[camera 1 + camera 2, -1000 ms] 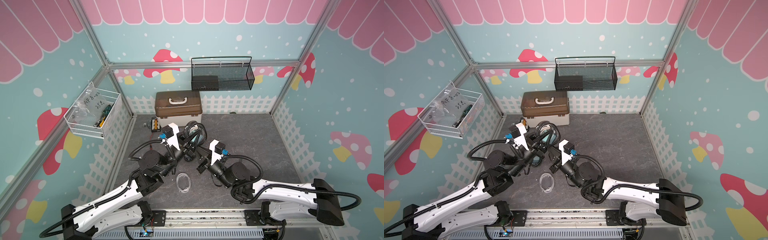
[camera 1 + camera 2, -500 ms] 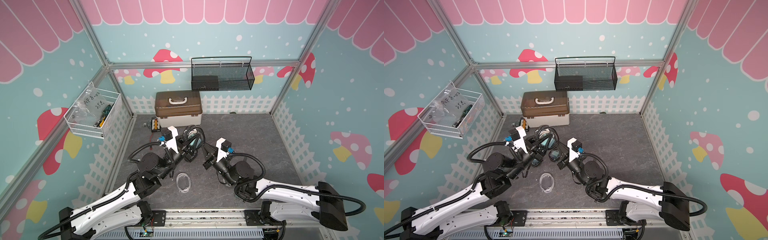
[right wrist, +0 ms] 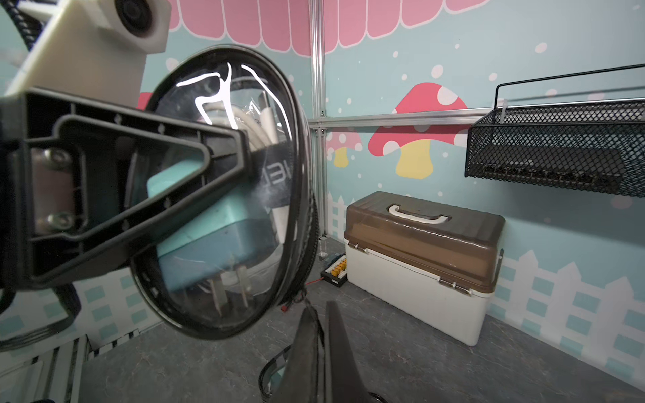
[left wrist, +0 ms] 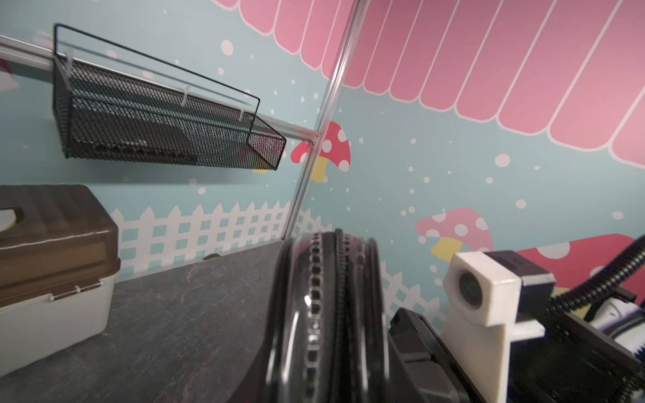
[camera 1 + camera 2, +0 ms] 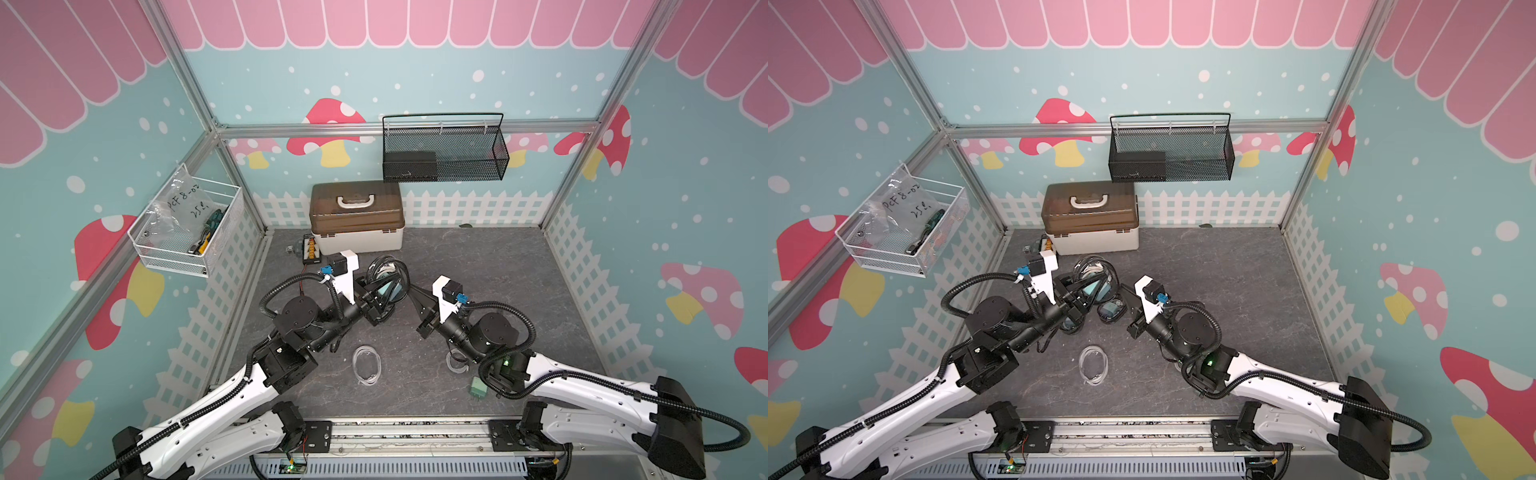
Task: Pack away charging kits
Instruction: Zip the zipper on the storage bag.
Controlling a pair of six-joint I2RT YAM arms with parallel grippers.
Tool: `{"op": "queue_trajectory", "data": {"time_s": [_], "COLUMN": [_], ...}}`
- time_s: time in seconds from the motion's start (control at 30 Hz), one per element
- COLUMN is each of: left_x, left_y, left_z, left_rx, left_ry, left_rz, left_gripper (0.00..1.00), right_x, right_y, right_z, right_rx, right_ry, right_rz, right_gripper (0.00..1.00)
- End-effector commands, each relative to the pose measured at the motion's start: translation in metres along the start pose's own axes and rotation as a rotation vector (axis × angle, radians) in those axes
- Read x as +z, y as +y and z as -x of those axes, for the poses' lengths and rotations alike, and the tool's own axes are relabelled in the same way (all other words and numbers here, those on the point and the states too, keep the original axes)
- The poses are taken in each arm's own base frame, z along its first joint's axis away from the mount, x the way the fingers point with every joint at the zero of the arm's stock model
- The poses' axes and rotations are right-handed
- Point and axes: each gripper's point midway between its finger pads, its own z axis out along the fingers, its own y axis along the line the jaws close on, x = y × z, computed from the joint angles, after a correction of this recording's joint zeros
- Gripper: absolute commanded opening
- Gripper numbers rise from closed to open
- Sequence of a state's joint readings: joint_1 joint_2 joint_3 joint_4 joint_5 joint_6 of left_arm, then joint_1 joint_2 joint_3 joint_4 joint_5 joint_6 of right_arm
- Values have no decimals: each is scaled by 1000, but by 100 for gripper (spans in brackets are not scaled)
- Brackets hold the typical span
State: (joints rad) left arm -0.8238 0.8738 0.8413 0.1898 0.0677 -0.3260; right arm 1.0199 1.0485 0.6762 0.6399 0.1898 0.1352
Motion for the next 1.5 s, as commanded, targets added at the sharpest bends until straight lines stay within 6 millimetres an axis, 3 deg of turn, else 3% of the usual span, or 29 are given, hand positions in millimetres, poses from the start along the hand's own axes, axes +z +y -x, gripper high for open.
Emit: {"op": "queue_trajectory", "data": {"time_s": [0.0,0.2,0.4,0.77,1.07,1.23,1.33,1.47], "left_x": [-5,-7,-12,-27,-11,-2,4,5], "left_y": [-13,-22,-15,-30,-29,-28,-15,-23], "left_z": [-20,-48,-85,-129,-162,-175,-175,-172], "left_rx": [-13,-28,-82,-150,-161,-132,-105,-91], "left_ry": [134,257,433,620,763,821,840,858], "left_rz": [-76,-144,-111,-233,-244,-233,-160,-206], "left_gripper": [0,0,0,0,0,0,0,0], "right_x": [-9,-12,-13,-4,-4,-3,-3,-9], "right_y": [-43,-52,-59,-37,-4,8,3,-1], "right_z": [39,47,65,95,106,100,94,92], "right_rx": [-79,-158,-226,-353,-430,-467,-501,-545], "right_ry": [-76,-49,-48,-47,-1,44,75,71], "right_rz": [-165,-170,-174,-31,179,259,243,218], "right_gripper": [0,0,0,0,0,0,0,0]}}
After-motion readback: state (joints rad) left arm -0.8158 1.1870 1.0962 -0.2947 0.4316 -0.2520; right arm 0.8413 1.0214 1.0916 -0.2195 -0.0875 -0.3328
